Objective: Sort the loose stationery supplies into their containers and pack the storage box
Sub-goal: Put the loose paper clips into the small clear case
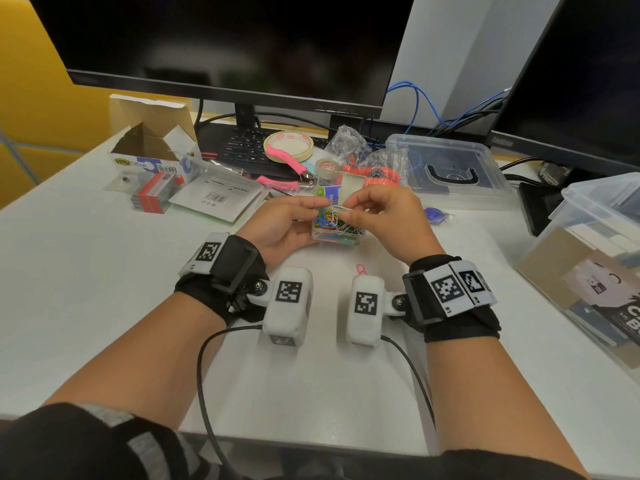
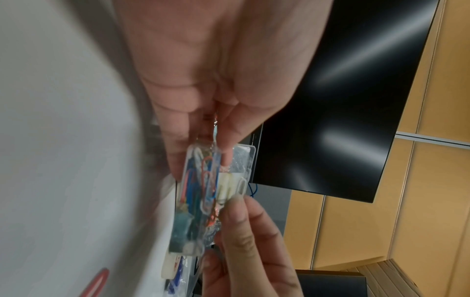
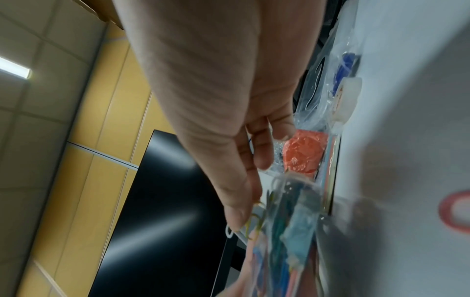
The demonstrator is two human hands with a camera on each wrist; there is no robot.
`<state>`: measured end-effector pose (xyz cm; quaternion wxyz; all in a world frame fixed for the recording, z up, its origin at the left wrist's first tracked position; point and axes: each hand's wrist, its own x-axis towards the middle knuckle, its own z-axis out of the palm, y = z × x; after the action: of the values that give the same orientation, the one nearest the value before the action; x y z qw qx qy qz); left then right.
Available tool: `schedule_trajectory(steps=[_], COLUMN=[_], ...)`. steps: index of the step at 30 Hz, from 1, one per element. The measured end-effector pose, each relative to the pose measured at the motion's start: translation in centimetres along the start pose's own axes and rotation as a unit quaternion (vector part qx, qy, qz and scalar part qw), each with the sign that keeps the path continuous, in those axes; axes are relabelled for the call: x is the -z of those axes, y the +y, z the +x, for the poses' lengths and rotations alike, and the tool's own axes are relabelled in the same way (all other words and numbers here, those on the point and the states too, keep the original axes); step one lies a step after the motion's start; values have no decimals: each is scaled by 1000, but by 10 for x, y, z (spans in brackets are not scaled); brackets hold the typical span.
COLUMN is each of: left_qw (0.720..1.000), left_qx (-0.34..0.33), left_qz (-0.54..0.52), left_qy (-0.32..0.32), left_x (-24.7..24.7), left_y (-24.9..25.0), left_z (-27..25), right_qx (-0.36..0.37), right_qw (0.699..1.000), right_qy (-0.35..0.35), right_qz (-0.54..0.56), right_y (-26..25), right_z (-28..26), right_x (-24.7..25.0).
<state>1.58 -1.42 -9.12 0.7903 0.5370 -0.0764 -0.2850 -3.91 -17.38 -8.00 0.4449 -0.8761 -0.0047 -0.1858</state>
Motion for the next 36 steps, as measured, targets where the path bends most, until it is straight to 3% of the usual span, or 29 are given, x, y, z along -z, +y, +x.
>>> schedule_trajectory(steps=[6,9,11,14,17,21,27,31,36], left_qw=[1000,1000,999,998,998,998,998,999,1000], left_qx=[1,-1,-6,-8,-5,-6,-5,-8,-7], left_qz=[-7,-19,-32,-44,-46,-42,-43,-39,-22], left_qy=[1,18,36,46,48,50,48,37,15], left_x=[2,3,4,4,4,5,5,5,3], left_y=[-1,0,2,2,1,2,2,2,0], left_z=[1,3,4,5,5,5,4,4,4], right_qx=[-1,-50,-110,-195,-218,-202,-168,-125,-58], right_qw=[999,996,992,966,939,923,927,948,997], right_qy=[17,50,9,-129,-217,-255,-277,-244,-53], right_qz=[-34,-47,-61,-111,-154,-205,-190,-162,3], right_y=[-6,-6,-3,-2,-7,-8,-8,-6,-9], right_z=[-3,-5,-8,-14,-19,-19,-19,-18,-12], right_x=[0,12,21,26,22,18,17,23,29])
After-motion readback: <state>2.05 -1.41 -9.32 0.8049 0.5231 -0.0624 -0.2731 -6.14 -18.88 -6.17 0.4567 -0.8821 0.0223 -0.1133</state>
